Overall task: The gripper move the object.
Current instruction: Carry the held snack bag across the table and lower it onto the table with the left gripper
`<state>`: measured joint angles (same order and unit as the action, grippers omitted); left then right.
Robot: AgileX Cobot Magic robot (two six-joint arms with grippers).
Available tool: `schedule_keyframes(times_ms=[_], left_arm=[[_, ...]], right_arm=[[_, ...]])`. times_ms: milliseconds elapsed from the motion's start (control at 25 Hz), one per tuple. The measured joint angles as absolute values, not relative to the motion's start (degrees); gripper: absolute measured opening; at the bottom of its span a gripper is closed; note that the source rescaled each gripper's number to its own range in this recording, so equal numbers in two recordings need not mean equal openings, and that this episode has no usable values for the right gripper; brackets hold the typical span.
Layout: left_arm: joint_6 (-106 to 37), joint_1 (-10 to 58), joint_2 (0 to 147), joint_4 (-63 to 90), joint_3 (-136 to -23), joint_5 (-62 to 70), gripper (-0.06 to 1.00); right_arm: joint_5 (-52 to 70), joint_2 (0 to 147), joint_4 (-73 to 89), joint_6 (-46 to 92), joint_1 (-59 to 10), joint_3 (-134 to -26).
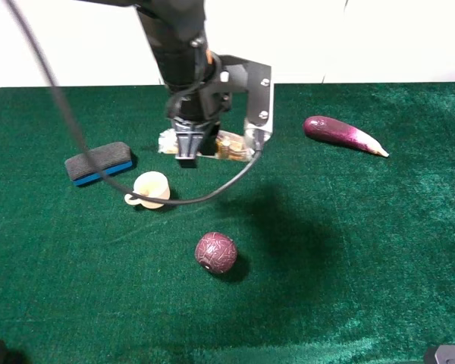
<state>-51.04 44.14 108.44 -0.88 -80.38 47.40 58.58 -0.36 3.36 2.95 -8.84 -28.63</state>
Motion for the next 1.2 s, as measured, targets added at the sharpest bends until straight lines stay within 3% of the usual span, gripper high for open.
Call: schedule_keyframes(times_ms=[360,1200], left_arm=[[-51.04,41.92,99.15,-1.39,-71.17,55.51,0.00],[-44.22,28.36,78.52,-2.14,-42.57,49.80,0.00]], right_arm=[[58.58,-0.36,3.36,2.95,-8.84,-28.63],[58.58,-0.36,3.36,2.95,-8.84,-28.63]])
